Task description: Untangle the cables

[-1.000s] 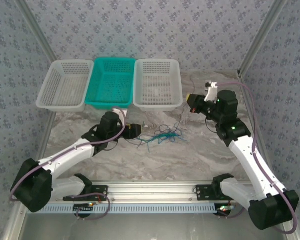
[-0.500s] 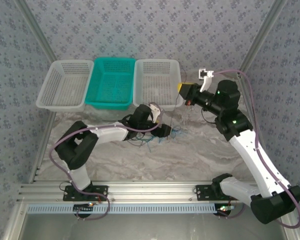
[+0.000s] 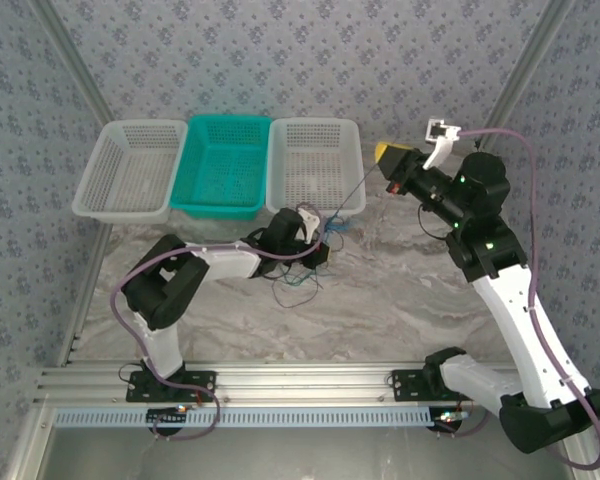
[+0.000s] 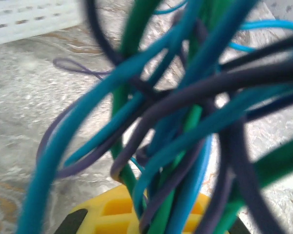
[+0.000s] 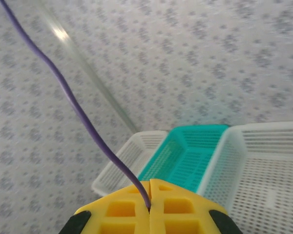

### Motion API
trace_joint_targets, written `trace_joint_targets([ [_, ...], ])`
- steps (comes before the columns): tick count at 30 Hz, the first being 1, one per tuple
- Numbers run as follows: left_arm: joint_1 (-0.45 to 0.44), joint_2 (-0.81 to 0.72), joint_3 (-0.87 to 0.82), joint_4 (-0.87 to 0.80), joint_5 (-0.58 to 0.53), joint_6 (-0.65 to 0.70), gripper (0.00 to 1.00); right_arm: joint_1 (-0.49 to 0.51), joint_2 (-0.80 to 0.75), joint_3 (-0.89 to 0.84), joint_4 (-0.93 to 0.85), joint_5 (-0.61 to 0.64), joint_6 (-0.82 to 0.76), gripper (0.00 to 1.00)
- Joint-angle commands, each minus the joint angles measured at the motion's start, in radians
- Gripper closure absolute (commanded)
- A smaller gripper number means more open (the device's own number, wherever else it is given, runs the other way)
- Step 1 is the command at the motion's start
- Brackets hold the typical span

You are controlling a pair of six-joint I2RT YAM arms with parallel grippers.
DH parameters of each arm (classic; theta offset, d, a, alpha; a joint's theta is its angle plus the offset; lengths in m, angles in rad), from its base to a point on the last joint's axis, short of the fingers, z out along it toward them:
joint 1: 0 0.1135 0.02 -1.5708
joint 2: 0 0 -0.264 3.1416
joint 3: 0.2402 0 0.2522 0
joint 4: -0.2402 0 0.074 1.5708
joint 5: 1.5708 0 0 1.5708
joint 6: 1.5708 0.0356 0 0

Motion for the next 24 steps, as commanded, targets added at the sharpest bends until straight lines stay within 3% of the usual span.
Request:
trace_joint_targets([
  [1,0.047,-0.040,-0.083,-0.008,-0.003,-0.066,1.00,-0.080,-0.049,0.030,-0.024,0.131,0.065,1.00],
  [8,0.084,-0.164,-0.233,-0.123,-0.088,-0.048,1.00,-0.370,-0.087,0.083,-0.144,0.181,0.167,1.00],
  [18,0.186,-0.318,-0.388,-0.213,-0.151,-0.042,1.00,-0.587,-0.139,0.112,-0.237,0.365,0.176,1.00],
  [24,0.255,-0.378,-0.422,-0.235,-0.175,-0.047,1.00,-0.688,-0.154,0.110,-0.248,0.396,0.236,1.00],
])
